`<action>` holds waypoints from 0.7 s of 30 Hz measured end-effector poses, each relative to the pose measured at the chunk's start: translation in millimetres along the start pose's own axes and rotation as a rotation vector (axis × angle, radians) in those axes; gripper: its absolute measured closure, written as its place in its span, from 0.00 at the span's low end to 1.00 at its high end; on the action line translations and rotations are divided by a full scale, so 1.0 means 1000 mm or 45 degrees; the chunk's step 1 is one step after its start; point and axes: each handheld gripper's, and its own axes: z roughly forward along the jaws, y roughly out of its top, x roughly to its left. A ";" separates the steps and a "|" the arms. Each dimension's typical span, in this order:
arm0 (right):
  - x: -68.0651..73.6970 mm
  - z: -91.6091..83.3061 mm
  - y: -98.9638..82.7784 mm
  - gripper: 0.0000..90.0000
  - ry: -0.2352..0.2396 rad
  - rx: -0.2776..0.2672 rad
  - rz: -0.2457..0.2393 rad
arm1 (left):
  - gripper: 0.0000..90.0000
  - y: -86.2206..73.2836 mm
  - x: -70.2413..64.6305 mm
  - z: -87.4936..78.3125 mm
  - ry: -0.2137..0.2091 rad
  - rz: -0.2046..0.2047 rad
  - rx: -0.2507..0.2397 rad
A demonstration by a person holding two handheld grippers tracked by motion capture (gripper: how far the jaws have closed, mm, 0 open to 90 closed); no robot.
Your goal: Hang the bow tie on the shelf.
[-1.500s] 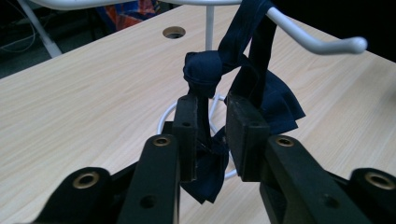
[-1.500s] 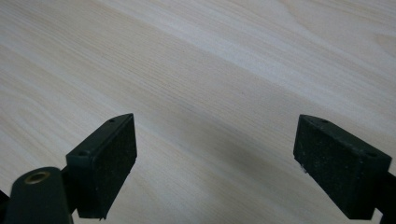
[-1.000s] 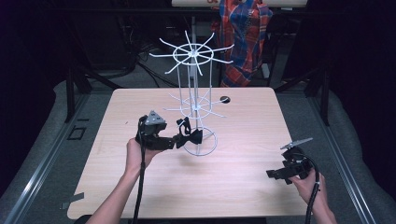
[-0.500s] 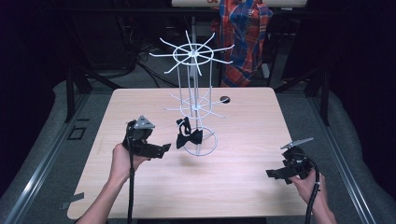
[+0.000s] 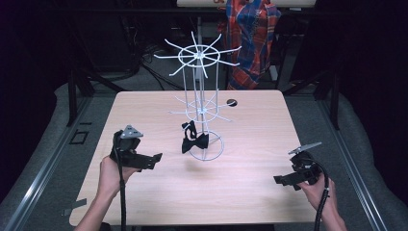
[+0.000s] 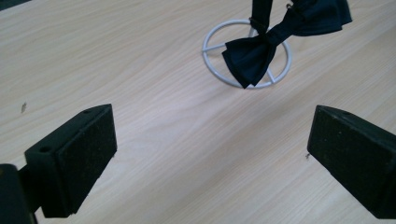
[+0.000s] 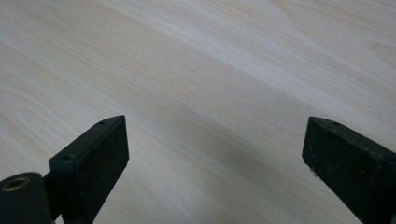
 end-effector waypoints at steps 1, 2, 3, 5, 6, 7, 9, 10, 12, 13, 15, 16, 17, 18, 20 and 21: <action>0.000 0.000 0.000 0.07 -0.001 -0.001 -0.004 | 0.00 -0.003 0.001 -0.001 0.002 -0.008 0.004; 0.001 0.000 0.000 0.07 -0.006 -0.002 -0.005 | 0.00 -0.005 0.002 -0.002 0.001 -0.015 0.011; 0.001 0.000 0.000 0.07 -0.013 0.004 -0.010 | 0.00 -0.007 0.004 -0.002 -0.001 -0.018 0.023; 0.002 0.000 0.000 0.06 -0.008 0.005 -0.014 | 0.00 -0.013 0.006 -0.002 -0.001 -0.035 0.054; 0.002 0.001 0.000 0.06 -0.009 0.001 -0.013 | 0.00 -0.016 0.007 -0.002 -0.005 -0.039 0.071; 0.003 0.000 0.000 0.06 -0.016 0.002 -0.014 | 0.00 -0.019 0.007 -0.001 0.000 -0.044 0.076; 0.003 0.000 0.000 0.06 -0.018 0.008 -0.019 | 0.00 -0.024 0.008 0.000 -0.004 -0.050 0.102; 0.003 0.000 0.000 0.06 -0.016 0.009 -0.020 | 0.00 -0.026 0.008 0.000 -0.007 -0.055 0.102; 0.003 0.000 0.000 0.06 -0.020 0.012 -0.023 | 0.00 -0.031 0.009 -0.001 -0.011 -0.069 0.101; 0.003 0.000 0.000 0.06 -0.018 0.014 -0.024 | 0.00 -0.033 0.009 -0.002 -0.012 -0.075 0.098; 0.003 0.000 0.000 0.07 -0.019 0.016 -0.024 | 0.00 -0.038 0.010 -0.004 -0.009 -0.085 0.090; 0.003 0.000 0.000 0.07 -0.019 0.012 -0.021 | 0.00 -0.038 0.010 -0.004 -0.009 -0.085 0.090; 0.002 0.000 0.000 0.08 -0.021 0.011 -0.020 | 0.00 -0.042 0.011 -0.005 -0.010 -0.099 0.082; 0.003 0.001 0.000 0.08 -0.036 0.004 -0.010 | 0.00 -0.045 0.012 -0.005 -0.008 -0.106 0.083; 0.002 0.000 0.000 0.08 -0.015 0.020 -0.024 | 0.00 -0.050 0.013 -0.004 -0.012 -0.127 0.085; 0.002 0.000 0.000 0.08 -0.017 0.015 -0.020 | 0.00 -0.053 0.013 -0.002 -0.023 -0.134 0.096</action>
